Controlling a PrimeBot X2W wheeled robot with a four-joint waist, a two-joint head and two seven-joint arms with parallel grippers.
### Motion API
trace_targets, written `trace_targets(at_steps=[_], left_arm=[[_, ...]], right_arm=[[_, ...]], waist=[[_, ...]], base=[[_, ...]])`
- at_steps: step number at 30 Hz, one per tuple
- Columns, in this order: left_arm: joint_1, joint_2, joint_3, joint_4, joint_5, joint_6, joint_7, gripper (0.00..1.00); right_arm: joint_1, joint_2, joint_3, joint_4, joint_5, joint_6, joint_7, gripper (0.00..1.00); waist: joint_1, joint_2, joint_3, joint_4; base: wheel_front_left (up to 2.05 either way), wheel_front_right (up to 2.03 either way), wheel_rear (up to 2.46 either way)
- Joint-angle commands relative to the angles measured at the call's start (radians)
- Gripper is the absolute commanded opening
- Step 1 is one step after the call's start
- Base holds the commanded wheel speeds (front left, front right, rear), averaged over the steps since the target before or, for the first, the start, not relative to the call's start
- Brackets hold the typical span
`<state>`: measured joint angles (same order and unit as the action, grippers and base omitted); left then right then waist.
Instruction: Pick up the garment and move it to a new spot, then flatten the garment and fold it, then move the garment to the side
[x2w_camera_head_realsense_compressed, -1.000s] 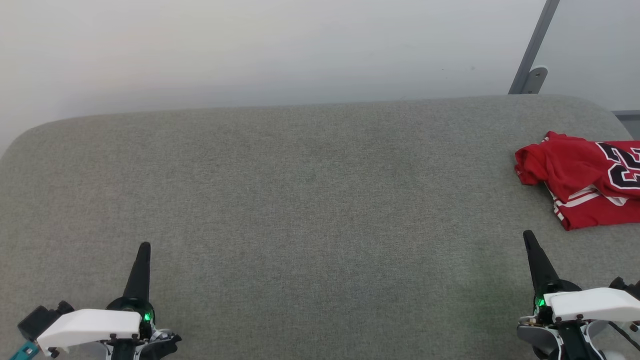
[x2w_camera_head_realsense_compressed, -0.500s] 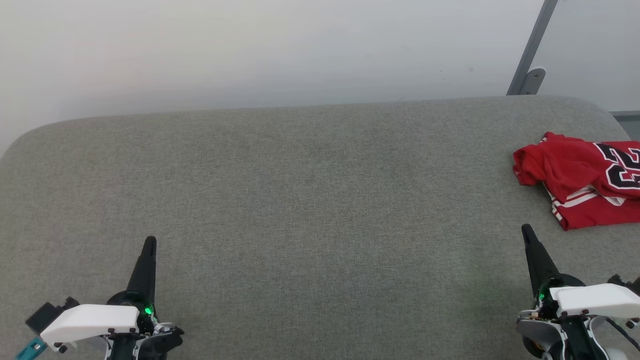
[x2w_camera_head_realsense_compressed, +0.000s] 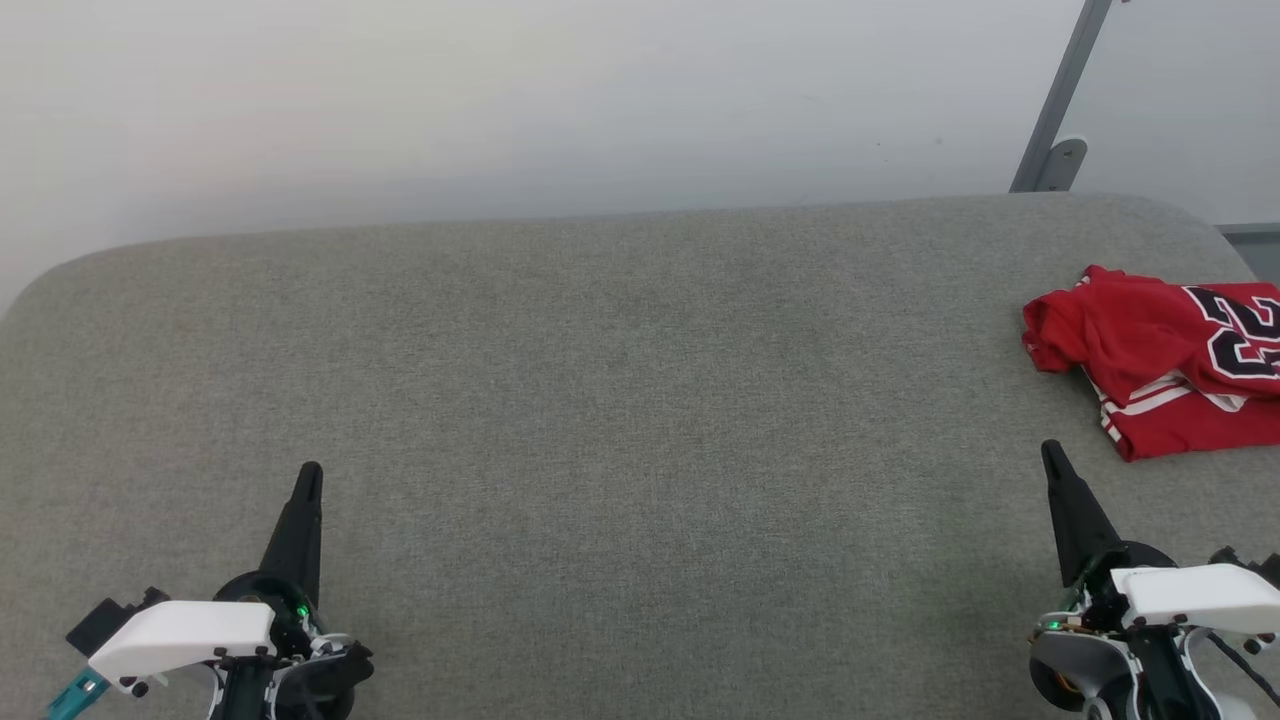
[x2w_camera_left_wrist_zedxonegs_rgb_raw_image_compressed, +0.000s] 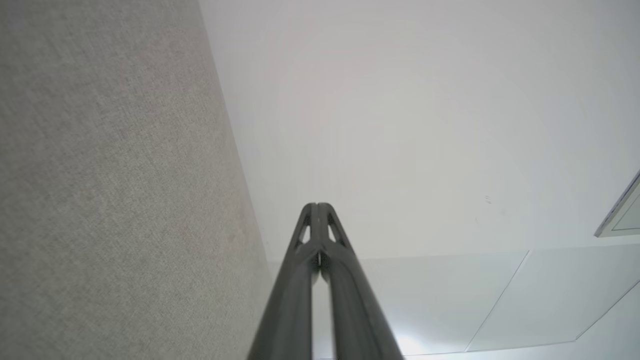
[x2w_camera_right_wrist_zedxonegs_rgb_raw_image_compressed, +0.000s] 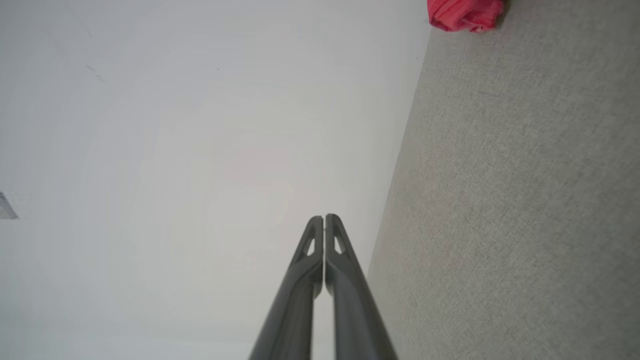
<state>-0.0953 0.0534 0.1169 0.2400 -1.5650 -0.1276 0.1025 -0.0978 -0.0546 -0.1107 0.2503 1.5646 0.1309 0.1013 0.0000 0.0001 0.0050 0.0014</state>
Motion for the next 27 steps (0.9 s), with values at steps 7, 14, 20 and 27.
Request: trace_targets(at_steps=[7,14,20,27], left_arm=[[-0.022,-0.004,-0.003,0.007,-0.048,-0.005,0.015,0.0],[-0.021,-0.003,-0.003,0.007,-0.048,-0.005,0.015,0.0],[-0.021,-0.003,-0.003,0.007,-0.048,-0.005,0.015,0.0],[-0.021,-0.003,-0.003,0.007,-0.049,-0.005,0.015,0.0]], right_arm=[[-0.015,0.006,-0.005,-0.008,0.051,0.0,0.016,0.0],[-0.015,0.006,-0.004,-0.008,0.05,0.0,0.016,0.0],[-0.015,0.006,-0.004,-0.007,0.05,0.0,0.015,0.0],[-0.014,0.006,-0.004,-0.007,0.05,0.0,0.015,0.0]], waist=[[0.0,-0.0001,-0.002,-0.001],[0.0,-0.0001,-0.002,-0.001],[0.0,-0.0001,-0.002,-0.001],[0.0,-0.0001,-0.002,-0.001]], base=[[0.0,0.0,0.0],[0.0,0.0,0.0],[0.0,0.0,0.0],[0.0,0.0,0.0]])
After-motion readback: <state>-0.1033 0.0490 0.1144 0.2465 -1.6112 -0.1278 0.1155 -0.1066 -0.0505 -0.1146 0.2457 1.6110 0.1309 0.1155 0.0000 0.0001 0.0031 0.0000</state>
